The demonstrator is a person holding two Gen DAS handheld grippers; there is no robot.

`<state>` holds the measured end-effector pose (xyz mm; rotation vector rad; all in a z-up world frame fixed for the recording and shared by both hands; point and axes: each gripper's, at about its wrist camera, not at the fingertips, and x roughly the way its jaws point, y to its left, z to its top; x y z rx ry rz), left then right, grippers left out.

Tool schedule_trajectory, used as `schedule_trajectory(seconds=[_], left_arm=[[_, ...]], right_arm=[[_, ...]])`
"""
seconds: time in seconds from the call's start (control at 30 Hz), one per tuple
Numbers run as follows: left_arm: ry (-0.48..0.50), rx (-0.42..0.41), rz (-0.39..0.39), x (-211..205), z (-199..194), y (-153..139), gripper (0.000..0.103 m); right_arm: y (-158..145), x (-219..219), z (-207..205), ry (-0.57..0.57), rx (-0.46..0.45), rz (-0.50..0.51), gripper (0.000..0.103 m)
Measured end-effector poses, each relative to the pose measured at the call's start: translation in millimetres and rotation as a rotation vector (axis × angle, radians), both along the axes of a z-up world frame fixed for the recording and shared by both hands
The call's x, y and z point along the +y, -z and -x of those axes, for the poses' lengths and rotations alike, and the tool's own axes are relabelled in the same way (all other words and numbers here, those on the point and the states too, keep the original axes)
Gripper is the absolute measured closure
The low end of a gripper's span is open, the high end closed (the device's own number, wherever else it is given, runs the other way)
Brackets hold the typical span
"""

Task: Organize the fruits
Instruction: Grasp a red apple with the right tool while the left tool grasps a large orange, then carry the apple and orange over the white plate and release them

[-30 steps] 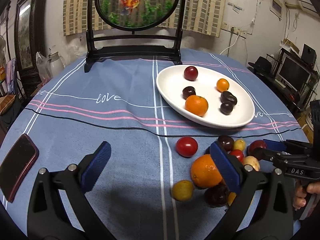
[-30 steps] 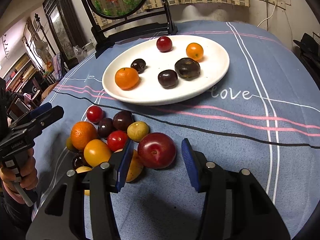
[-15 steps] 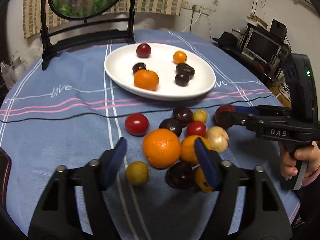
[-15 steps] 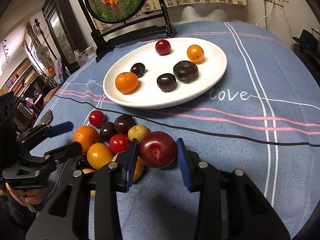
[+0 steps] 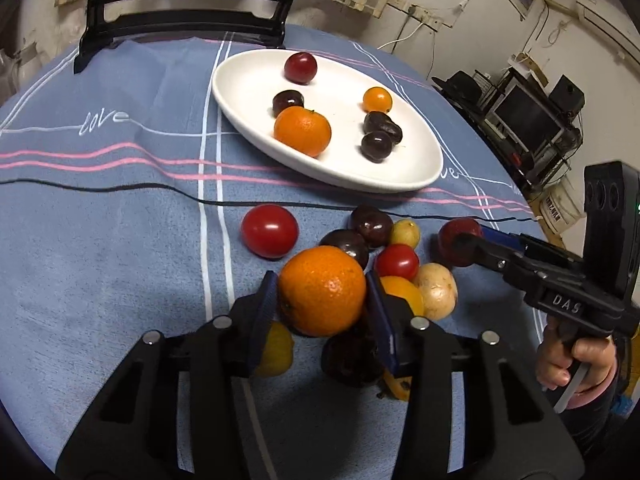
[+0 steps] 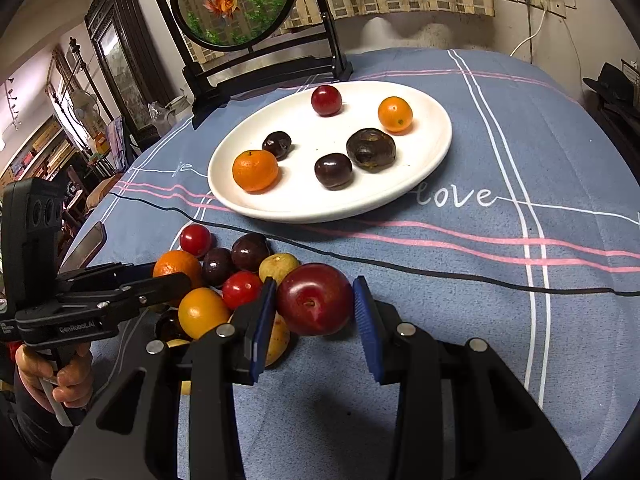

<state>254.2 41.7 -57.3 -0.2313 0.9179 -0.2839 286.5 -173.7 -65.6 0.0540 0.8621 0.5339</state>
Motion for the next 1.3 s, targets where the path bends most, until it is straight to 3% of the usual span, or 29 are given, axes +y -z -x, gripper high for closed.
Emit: schedule_trajectory(seconds=[0.3,0.57,0.77,0.9,1.03,1.07,1.1,1.17,1.3], left_arm=[[-0.022,-0.042,-0.009,-1,13,-8,0.058],[0.018,-0.110,0.111,-2,25,-30,0.059],[-0.017,-0.141,0.042,-12,-45,-62,0.059],[-0.046,-0.137,-0.013,-20,-102,-64,0.058],[-0.082,-0.053,-0.056,-22,-146,-48,0.058],[-0.098,-0.037,-0.040,-19,-150,-48,0.050],[-0.103,-0.038,-0.023,-17,-149,-48,0.033],[-0.128,-0.085,0.008,-9,-133,-62,0.013],[-0.118,-0.180,-0.028,6,-82,-90,0.006]], right_arm=[[-8,0,5,-0.003,-0.038,-0.013,0.064],[-25,2,8,-0.041,-0.105,-0.074,0.064],[-45,11,-40,0.056,-0.219,-0.052,0.064],[-28,11,-88,0.114,-0.181,-0.054,0.064],[-14,11,-110,0.145,-0.166,-0.020,0.058],[-14,9,-110,0.146,-0.158,-0.024,0.058],[-15,8,-109,0.149,-0.157,-0.025,0.056],[-21,6,-102,0.148,-0.177,-0.025,0.052],[-40,9,-71,0.086,-0.200,-0.033,0.052]])
